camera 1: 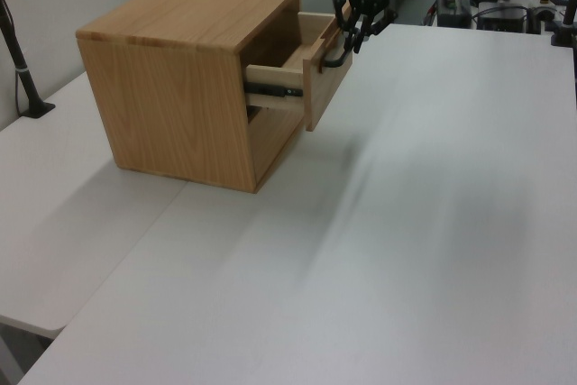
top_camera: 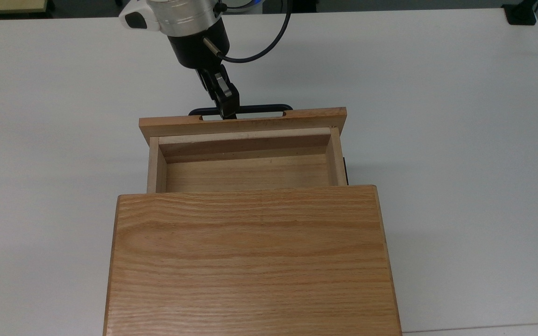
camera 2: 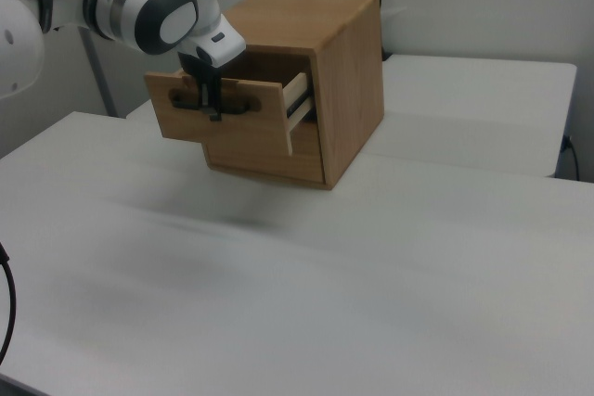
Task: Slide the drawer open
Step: 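Pull the handle outward, sliding the upper drawer out of the cabinet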
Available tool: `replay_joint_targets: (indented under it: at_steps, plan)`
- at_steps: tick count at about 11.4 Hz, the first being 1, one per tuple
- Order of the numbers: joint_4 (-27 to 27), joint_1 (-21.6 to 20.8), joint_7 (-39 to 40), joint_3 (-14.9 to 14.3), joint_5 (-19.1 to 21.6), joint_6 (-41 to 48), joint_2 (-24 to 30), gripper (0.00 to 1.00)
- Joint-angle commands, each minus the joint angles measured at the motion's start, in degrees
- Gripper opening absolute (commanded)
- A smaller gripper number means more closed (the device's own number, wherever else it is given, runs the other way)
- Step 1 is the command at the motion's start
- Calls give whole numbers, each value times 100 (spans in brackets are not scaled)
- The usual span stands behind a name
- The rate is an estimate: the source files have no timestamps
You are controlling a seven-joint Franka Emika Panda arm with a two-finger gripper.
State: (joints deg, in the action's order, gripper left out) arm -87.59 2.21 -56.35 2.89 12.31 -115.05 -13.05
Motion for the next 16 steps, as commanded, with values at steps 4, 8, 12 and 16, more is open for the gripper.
replay_joint_targets:
  at_steps: [4, 8, 12, 16]
  plan:
    - [-319, -63, 1275, 80, -62, 887, 373, 3]
    - [-390, 16, 1916, 80, -62, 1440, 557, 3]
    - [-487, 25, 2426, 80, -62, 1888, 681, 7]
    - [-487, 121, 2462, 80, -62, 2187, 786, 74]
